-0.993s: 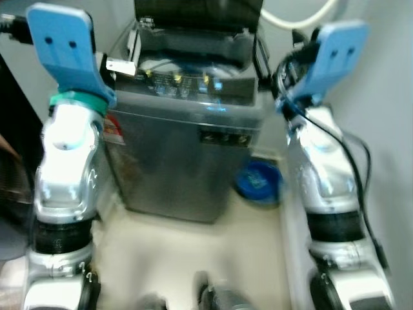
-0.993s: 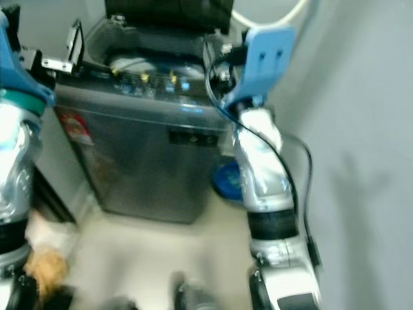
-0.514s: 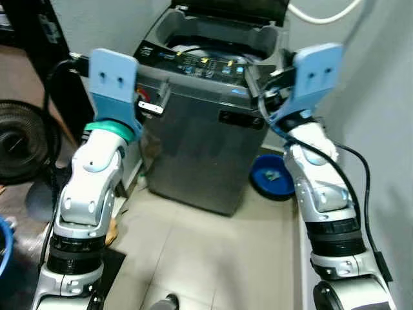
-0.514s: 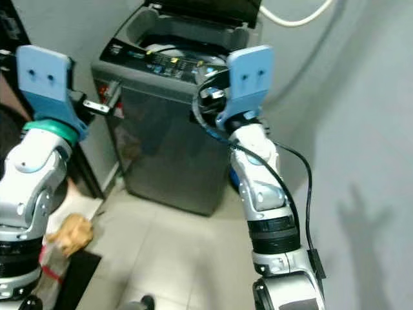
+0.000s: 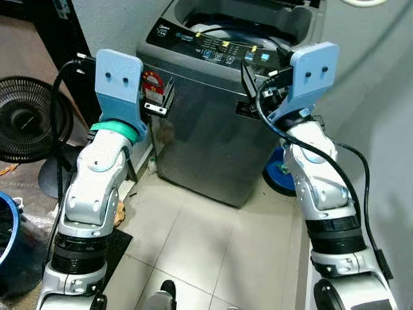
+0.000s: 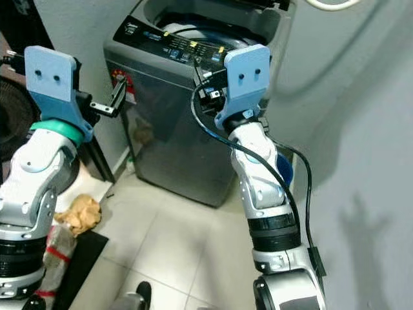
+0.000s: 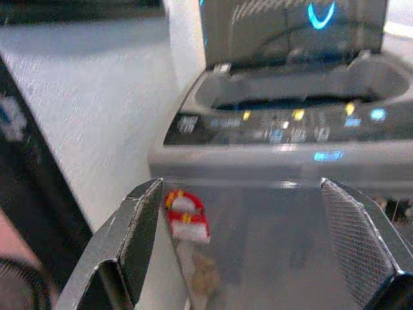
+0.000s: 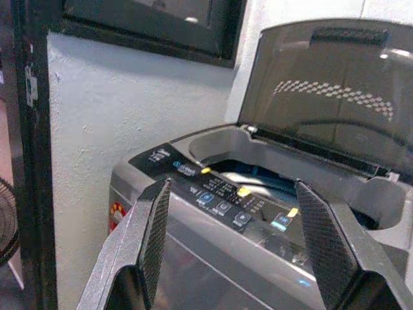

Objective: Clothes washing

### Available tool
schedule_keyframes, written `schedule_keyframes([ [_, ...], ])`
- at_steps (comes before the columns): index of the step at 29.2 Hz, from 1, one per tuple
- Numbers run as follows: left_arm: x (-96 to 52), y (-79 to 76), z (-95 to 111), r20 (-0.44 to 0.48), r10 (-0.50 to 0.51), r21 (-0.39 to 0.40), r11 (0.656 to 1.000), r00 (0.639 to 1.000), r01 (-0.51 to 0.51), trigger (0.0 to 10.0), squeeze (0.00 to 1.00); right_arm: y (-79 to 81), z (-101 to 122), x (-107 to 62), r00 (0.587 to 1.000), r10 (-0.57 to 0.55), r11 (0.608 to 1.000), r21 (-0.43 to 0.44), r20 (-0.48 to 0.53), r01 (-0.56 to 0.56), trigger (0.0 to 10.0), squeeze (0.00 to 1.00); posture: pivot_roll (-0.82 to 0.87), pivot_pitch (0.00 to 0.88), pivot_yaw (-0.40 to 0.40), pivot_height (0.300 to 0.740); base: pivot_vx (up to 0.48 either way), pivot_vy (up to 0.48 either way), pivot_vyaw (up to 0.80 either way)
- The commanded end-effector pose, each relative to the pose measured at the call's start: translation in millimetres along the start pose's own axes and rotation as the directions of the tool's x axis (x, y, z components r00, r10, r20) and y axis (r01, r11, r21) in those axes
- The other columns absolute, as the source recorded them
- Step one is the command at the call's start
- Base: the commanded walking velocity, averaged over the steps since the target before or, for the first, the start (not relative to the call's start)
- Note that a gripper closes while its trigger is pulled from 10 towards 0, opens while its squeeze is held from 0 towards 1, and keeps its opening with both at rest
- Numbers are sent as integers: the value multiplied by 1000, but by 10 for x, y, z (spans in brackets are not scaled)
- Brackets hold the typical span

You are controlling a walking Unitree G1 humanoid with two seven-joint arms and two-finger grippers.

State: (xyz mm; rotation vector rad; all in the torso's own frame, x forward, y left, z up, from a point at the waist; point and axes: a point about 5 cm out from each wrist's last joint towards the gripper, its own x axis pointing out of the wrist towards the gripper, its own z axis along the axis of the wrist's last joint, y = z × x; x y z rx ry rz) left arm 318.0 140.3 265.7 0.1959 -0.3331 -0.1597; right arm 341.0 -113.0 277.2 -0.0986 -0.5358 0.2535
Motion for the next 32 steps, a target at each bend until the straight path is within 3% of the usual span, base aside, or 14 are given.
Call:
schedule_keyframes([
  [1, -57, -30, -125, -62, -8, 18, 1000, 998, 9, 10000, 0, -8, -119, -68, 999, -16, 1000, 3, -37, 16, 10000, 0, 43, 51, 8, 740, 0, 0, 781],
  [8, -100, -36, -193, -59, 6, 75, 997, 998, -2, 10000, 0, 17, -235, -152, 997, -18, 1000, 9, -76, 19, 10000, 0, 45, 54, 11, 740, 0, 0, 781],
  [32, -90, -102, -199, -47, -3, 78, 997, 999, 7, 10000, 0, 25, -249, -153, 997, -3, 1000, 12, -73, 4, 10000, 0, 42, 54, 8, 740, 0, 0, 782],
])
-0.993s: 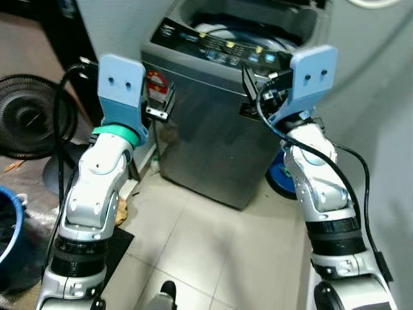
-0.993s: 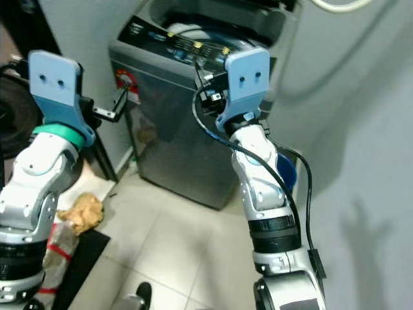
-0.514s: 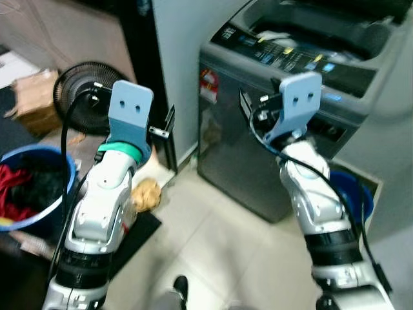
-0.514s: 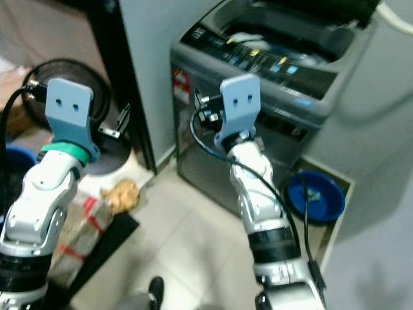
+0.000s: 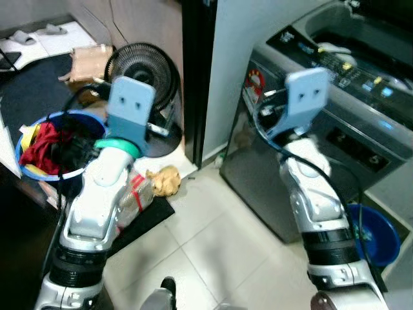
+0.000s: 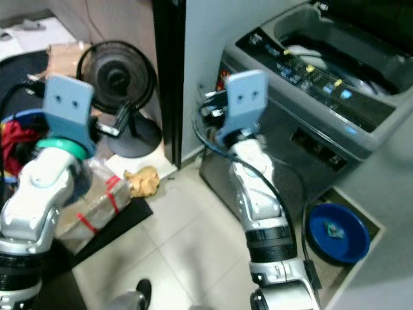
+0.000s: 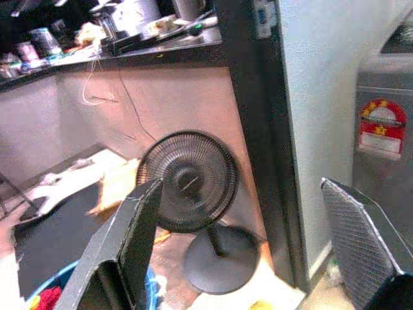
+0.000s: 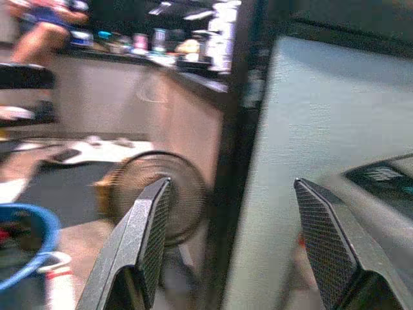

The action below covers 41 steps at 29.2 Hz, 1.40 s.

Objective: Clothes washing

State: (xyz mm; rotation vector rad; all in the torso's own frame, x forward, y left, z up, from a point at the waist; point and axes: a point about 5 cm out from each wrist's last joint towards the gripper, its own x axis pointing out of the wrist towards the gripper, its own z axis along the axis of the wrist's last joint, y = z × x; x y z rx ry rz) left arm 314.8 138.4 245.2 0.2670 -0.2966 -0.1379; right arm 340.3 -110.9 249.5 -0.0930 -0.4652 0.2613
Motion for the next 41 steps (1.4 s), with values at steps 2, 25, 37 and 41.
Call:
schedule_keyframes([
  [2, 1, -37, -23, -4, -11, 10, 1000, 1000, 11, 10000, 0, -41, -15, -15, 1000, -11, 1000, -3, -4, 11, 10000, 0, 42, 55, 8, 740, 0, 0, 781],
  [25, -10, -51, -20, 20, -17, 22, 1000, 1000, 16, 10000, 0, -14, -12, -25, 1000, -13, 999, 33, 6, 12, 10000, 0, 38, 65, 7, 740, 89, 43, 475],
  [37, -9, -51, -21, 24, -17, 19, 1000, 1000, 16, 10000, 0, -22, -33, -25, 1000, -9, 1000, 18, -8, 9, 10000, 0, 38, 66, 7, 740, 414, 202, 391],
  [41, -9, -52, -23, 24, -17, 19, 1000, 1000, 17, 10000, 0, -19, -34, -25, 1000, -5, 1000, 23, -9, 6, 10000, 0, 38, 66, 7, 740, 414, 240, 378],
])
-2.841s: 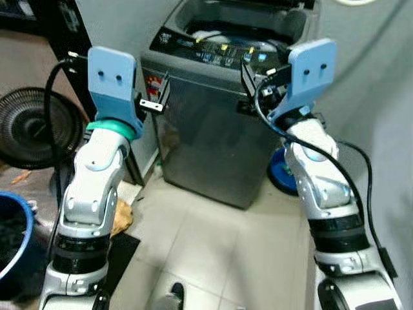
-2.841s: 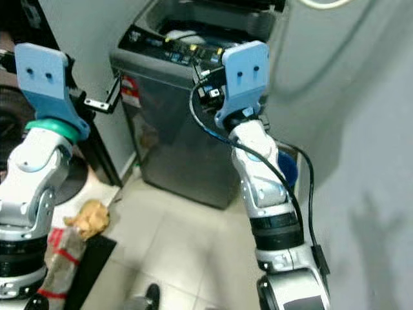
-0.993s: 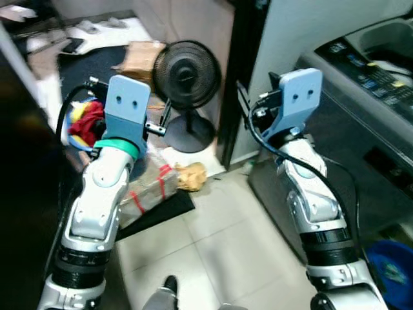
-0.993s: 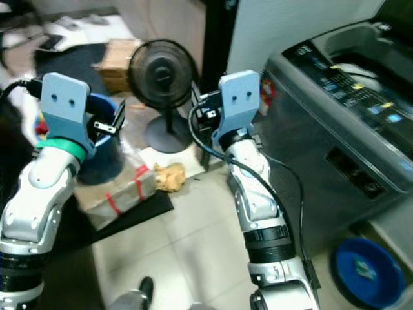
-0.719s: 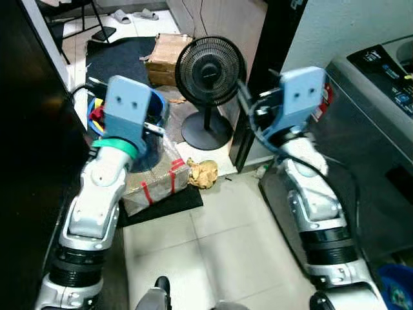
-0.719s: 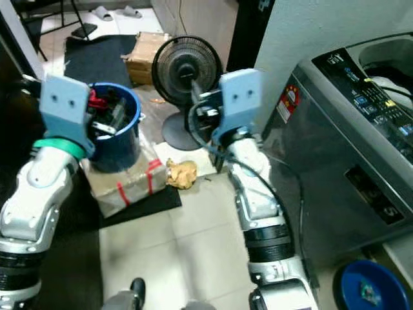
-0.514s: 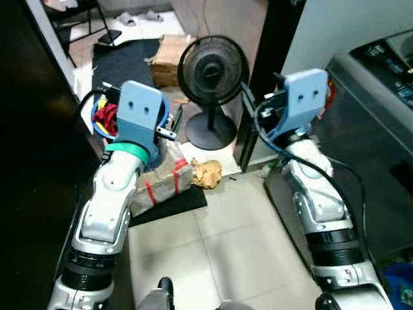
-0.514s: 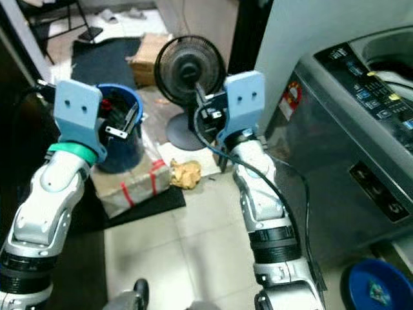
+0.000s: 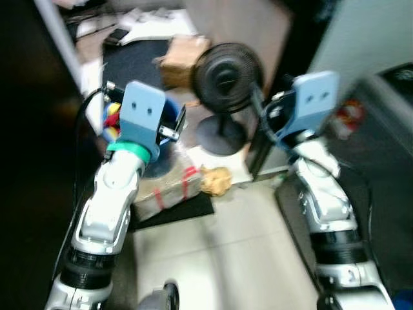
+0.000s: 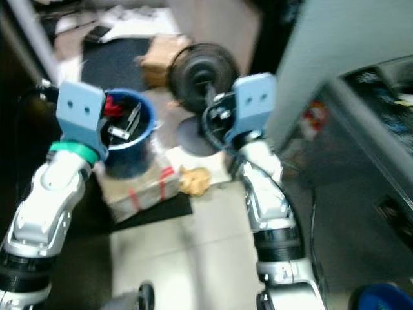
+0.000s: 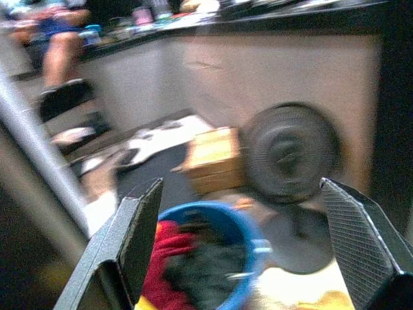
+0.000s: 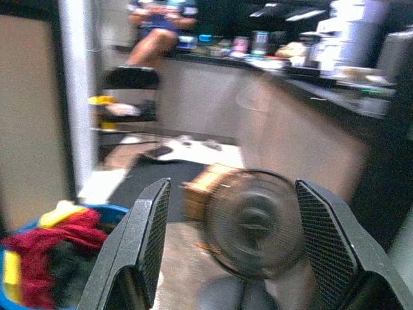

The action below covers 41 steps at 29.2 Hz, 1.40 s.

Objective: Clothes washing

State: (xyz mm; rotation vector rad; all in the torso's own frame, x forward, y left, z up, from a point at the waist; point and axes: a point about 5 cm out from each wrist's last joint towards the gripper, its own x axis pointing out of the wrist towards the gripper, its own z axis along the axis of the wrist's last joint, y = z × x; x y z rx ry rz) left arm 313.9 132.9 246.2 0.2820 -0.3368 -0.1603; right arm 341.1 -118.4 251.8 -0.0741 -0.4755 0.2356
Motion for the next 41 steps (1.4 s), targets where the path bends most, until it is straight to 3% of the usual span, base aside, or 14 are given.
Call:
schedule_keyframes([
  [1, -14, -5, -51, -16, 1, 3, 1000, 1000, -1, 10000, 0, 63, -46, -24, 1000, 25, 999, 24, -18, -25, 10000, 0, 38, 64, 7, 740, 416, 240, 0],
  [25, -4, -14, -76, -17, 0, 3, 1000, 1000, 0, 10000, 0, 102, -63, -18, 998, 61, 998, 29, -25, -60, 10000, 0, 36, 52, 6, 740, 416, 120, 0],
  [34, -15, -55, -97, -36, -10, -56, 998, 999, 8, 10000, 0, 103, -69, -25, 998, 62, 997, 36, -29, -61, 10000, 0, 35, 55, 6, 740, 97, 81, 0],
  [36, -30, -72, -138, -68, -1, -136, 991, 998, -8, 10000, 0, 100, -73, -27, 998, 61, 998, 36, -32, -60, 10000, 0, 33, 57, 7, 740, 0, 0, 0],
  [41, -38, -82, -146, -72, -6, -135, 991, 997, -4, 10000, 0, 95, -77, -31, 998, 59, 998, 36, -34, -58, 10000, 0, 32, 62, 6, 740, 0, 0, 0],
])
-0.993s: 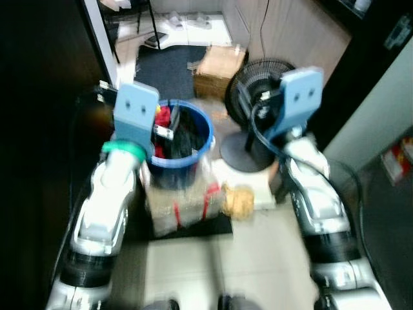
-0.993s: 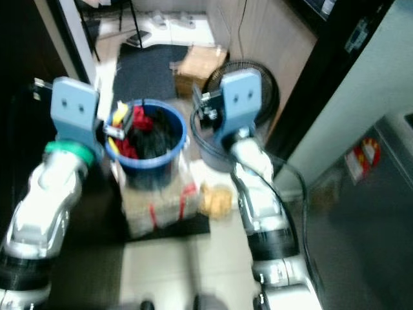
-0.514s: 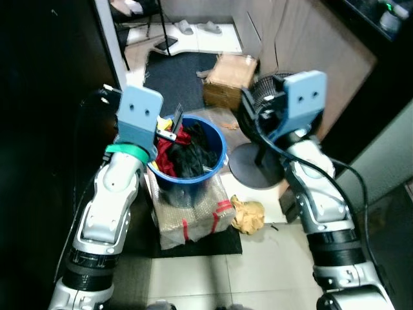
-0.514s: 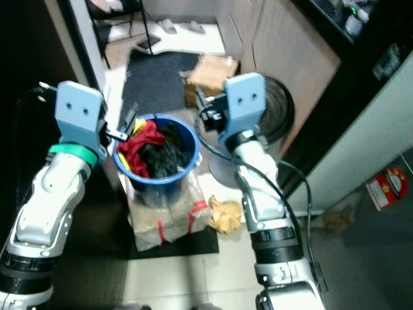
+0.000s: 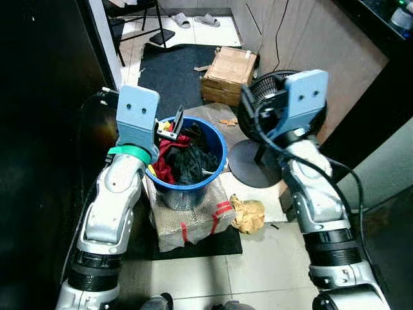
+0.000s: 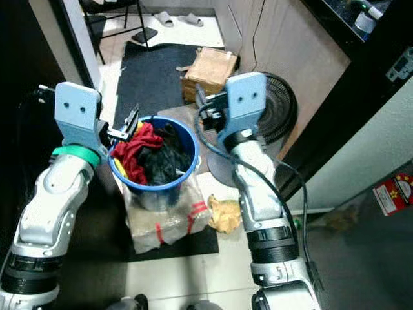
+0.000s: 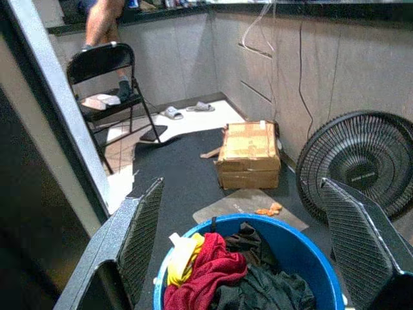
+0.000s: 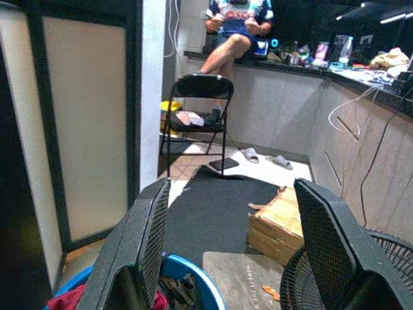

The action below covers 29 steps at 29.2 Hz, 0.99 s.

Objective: Clothes washing

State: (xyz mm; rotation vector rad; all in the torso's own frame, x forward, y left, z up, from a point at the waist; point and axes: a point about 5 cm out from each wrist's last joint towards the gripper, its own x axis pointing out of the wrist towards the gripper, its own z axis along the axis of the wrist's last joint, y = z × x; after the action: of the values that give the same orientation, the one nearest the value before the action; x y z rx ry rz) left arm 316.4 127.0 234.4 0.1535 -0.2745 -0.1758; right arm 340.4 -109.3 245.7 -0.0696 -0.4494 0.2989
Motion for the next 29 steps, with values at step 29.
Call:
schedule_keyframes([
  [29, -18, 12, -19, -4, 23, 44, 999, 1000, -23, 10000, 0, -1, -32, -25, 1000, -4, 1000, 19, -16, 4, 10000, 0, 32, 70, 9, 740, 0, -231, 0],
])
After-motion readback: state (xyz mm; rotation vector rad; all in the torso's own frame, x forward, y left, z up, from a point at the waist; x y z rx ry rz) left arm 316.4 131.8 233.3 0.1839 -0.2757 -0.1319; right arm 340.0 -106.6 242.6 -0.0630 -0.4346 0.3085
